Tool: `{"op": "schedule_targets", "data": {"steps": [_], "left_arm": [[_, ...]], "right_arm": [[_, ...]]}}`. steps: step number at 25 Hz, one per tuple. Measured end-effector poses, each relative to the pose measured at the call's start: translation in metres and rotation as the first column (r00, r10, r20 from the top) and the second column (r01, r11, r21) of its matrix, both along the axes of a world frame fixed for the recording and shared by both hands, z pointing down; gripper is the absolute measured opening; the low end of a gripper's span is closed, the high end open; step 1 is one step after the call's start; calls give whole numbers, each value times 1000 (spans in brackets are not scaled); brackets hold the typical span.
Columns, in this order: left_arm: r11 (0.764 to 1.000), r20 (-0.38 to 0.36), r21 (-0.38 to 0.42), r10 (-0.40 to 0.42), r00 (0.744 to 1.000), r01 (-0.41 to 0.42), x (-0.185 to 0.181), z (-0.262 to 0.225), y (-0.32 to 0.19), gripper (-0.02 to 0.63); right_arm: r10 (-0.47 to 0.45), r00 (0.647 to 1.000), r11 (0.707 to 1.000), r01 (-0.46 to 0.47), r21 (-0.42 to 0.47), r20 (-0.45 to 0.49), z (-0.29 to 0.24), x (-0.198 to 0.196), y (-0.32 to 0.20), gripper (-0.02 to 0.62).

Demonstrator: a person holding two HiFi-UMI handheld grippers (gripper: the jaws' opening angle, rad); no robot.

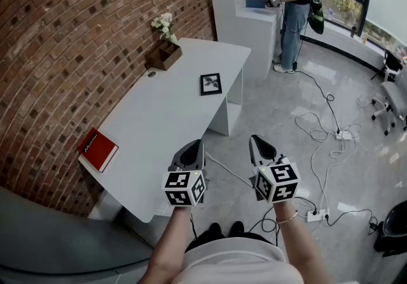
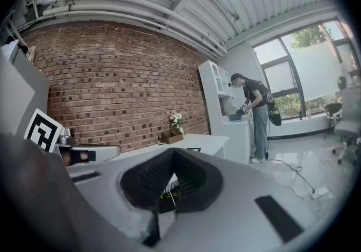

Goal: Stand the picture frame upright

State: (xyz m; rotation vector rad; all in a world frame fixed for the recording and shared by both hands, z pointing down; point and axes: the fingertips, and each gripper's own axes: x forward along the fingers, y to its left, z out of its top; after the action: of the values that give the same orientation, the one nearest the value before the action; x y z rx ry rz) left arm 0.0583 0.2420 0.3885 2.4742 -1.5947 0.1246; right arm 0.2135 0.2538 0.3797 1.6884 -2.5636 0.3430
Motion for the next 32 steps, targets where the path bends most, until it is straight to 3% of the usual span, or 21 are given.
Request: {"op": "schedule_targets", "data": {"steps": [13,20,24,32], "left_arm": [[999,20,-21,-35,999,35,-1,12,23,-6],[999,22,-17,-46,999,46,-5,12,23,85],[998,17,-29,-50,999,50,-9,15,18,97],[997,-19,-48,-69,997,68,-25,24,-31,117]], "right_arm": [[-4,997,1000,3,10,77,4,12,24,5],[34,993,999,-32,-14,115,9,22,19,49],[25,992,999,-19,-45,125,13,19,11,84],[-2,994,996,11,-90,106,28,3,-32,95]]}}
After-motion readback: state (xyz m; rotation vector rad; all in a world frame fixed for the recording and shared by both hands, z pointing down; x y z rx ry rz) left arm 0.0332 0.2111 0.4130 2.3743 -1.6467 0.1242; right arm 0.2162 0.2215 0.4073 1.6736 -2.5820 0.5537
